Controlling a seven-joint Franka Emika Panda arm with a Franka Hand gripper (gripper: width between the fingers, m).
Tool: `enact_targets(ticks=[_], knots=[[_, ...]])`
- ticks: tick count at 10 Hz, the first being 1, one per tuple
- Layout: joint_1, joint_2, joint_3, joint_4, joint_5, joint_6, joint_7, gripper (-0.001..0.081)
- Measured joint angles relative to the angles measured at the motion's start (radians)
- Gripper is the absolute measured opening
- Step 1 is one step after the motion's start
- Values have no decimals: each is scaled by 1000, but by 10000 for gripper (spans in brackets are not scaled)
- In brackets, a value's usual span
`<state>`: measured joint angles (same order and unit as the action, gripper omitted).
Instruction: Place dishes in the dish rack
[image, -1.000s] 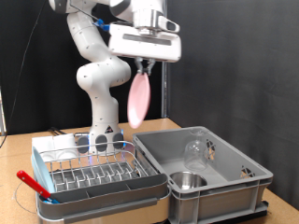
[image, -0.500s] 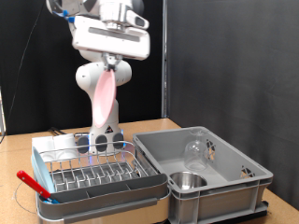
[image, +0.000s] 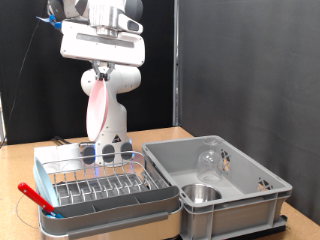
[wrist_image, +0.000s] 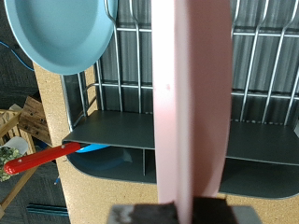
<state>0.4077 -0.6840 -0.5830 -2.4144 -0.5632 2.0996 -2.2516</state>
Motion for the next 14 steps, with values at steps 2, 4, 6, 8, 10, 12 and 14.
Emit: enact_targets(ticks=[2,4,6,8,10,12,14], knots=[[2,-1,-2,-5,5,0,-4,18],[7,0,-20,-22,2,12,-15,18],[6,10,-43,-48,-29,53,-16,18],[5,34,-71,-67,-69,91,-16,18],[2,61,-94,-82,-102,118,-16,18],[1,86,-118,-93,-135,150,-16,18],[-1,105,-142,-106,-166,187,-16,18]])
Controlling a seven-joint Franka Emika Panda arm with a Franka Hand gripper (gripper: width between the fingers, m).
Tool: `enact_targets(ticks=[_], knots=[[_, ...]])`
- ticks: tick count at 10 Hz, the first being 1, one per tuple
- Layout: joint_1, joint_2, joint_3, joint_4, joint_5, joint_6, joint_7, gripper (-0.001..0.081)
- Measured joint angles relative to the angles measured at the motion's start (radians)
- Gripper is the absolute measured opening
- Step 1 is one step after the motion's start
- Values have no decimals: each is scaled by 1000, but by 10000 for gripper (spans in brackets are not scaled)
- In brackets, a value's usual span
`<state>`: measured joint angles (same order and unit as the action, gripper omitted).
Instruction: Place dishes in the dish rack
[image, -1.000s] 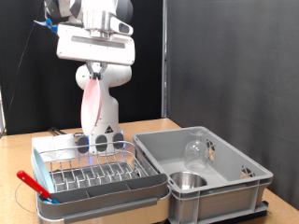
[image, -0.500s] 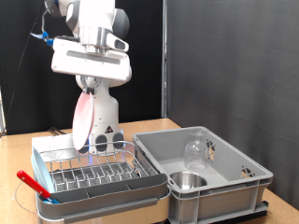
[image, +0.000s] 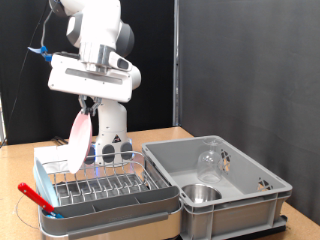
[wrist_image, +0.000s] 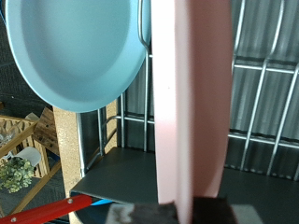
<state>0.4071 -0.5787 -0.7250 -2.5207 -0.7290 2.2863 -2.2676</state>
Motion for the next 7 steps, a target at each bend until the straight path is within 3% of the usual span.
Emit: enact_targets(ticks=[7], knots=[[-2,78,-67,-50,-34,110,0,18]])
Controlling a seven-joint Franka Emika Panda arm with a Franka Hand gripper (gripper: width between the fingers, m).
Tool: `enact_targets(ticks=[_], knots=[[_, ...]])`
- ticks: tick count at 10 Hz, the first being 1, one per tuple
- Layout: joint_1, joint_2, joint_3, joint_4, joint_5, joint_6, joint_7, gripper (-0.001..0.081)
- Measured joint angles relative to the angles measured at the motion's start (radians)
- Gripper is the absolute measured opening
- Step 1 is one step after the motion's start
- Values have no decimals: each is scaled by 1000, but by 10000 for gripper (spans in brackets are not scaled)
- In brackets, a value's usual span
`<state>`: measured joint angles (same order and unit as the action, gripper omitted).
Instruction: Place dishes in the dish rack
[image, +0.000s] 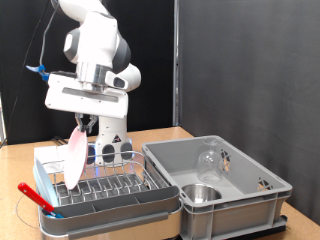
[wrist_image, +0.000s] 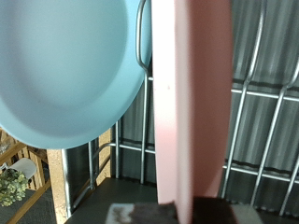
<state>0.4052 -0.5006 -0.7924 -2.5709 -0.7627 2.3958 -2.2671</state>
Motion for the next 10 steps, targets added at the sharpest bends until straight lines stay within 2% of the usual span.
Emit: enact_targets(ticks=[10], knots=[[0,111,-70,-17,0,119,0,18]])
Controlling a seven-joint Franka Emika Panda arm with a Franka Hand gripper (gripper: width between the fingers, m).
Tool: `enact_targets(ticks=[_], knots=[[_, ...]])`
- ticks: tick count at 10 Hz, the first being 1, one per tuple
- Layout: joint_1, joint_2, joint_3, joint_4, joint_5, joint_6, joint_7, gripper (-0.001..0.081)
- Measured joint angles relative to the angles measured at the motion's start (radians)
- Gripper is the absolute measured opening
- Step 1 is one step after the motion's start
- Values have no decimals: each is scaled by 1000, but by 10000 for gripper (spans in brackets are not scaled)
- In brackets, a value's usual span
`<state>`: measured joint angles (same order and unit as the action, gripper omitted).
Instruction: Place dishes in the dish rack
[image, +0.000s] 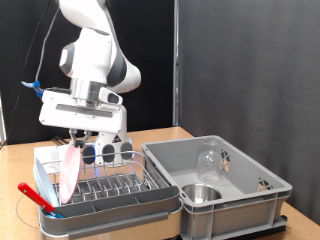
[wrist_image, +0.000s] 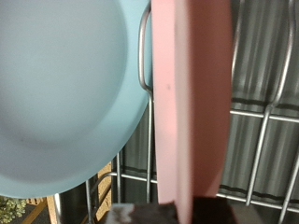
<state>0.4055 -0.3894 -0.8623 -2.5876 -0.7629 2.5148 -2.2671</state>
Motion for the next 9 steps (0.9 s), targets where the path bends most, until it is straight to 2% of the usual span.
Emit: enact_targets(ticks=[4,9], knots=[[2,27,-17,-1,2,30,0,18],[5,28,-22,-5,4,37,-1,18]])
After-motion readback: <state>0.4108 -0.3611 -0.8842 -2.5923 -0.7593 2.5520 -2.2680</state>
